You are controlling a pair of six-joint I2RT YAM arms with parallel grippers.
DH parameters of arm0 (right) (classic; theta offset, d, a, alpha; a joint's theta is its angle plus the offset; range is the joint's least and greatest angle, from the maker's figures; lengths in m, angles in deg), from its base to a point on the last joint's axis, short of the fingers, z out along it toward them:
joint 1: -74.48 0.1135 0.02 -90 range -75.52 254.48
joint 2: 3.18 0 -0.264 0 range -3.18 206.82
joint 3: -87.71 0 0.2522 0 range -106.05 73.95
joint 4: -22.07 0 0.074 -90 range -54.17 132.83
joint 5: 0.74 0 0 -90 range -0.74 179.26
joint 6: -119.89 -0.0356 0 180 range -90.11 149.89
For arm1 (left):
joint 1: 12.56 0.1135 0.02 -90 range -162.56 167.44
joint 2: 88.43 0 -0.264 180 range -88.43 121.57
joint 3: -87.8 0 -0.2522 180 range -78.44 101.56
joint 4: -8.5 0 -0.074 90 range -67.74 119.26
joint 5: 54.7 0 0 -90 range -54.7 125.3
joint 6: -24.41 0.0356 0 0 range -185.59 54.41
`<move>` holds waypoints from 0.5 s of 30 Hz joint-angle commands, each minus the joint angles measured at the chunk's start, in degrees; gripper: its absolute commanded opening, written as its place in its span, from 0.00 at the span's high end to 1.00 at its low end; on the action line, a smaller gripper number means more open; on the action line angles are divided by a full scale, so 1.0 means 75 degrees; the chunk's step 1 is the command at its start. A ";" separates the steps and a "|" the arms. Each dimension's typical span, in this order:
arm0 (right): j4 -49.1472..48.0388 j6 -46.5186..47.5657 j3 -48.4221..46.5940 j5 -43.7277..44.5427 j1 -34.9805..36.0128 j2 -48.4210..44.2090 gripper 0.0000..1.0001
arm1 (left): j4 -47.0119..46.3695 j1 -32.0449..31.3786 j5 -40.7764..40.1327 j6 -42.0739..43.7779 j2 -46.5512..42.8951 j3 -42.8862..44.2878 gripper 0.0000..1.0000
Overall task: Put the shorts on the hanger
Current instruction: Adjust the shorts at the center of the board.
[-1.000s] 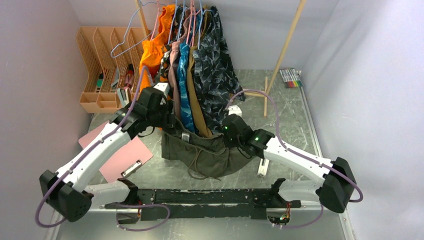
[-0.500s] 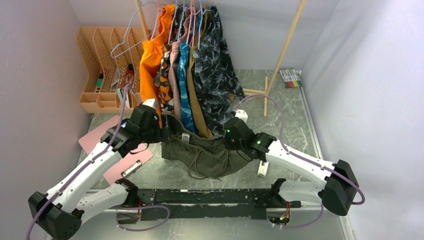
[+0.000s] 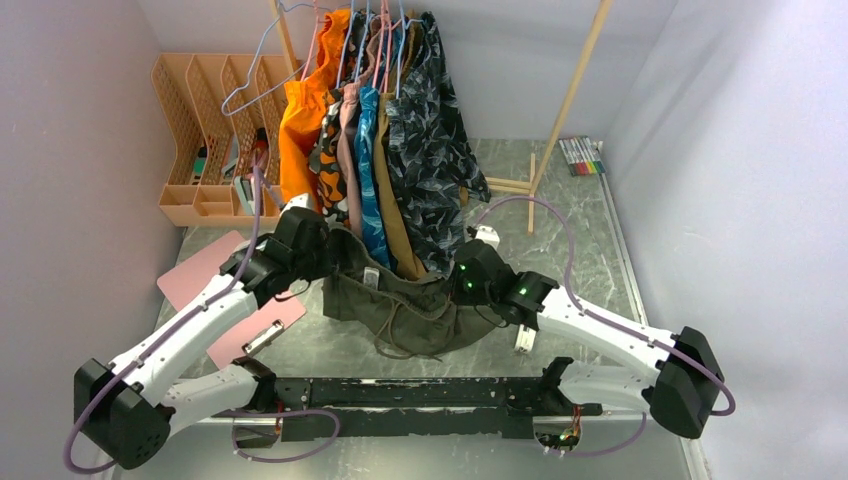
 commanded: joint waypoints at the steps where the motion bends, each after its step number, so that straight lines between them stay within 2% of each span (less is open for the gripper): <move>1: -0.0118 0.0070 0.0174 -0.0233 0.0031 -0.0284 1.00 | -0.0176 -0.0002 -0.0357 0.0148 0.0110 0.0017 0.89; 3: -0.0117 0.0422 0.0195 -0.0396 0.0033 -0.0343 1.00 | -0.0008 0.0002 -0.0524 0.0426 0.0073 0.0141 0.93; 4: -0.0082 0.0686 0.0162 -0.0489 0.0033 -0.0337 0.96 | 0.0096 -0.0006 -0.0581 0.0591 0.0071 0.0242 0.93; 8: 0.0220 0.1749 -0.0035 -0.0745 0.0043 -0.0368 0.56 | 0.0763 0.0000 -0.0814 0.1224 0.0312 0.0944 0.93; 10: 0.0393 0.2227 -0.0166 -0.0707 0.0043 -0.0404 0.43 | 0.0998 -0.0003 -0.0885 0.1465 0.0471 0.1314 0.93; 12: 0.0469 0.2597 -0.0323 -0.0693 0.0046 -0.0366 0.37 | 0.1075 -0.0001 -0.0900 0.1603 0.0543 0.1485 0.93; 15: 0.0494 0.2991 -0.0542 -0.0693 0.0054 -0.0206 0.35 | 0.1048 0.0000 -0.0878 0.1677 0.0601 0.1595 0.93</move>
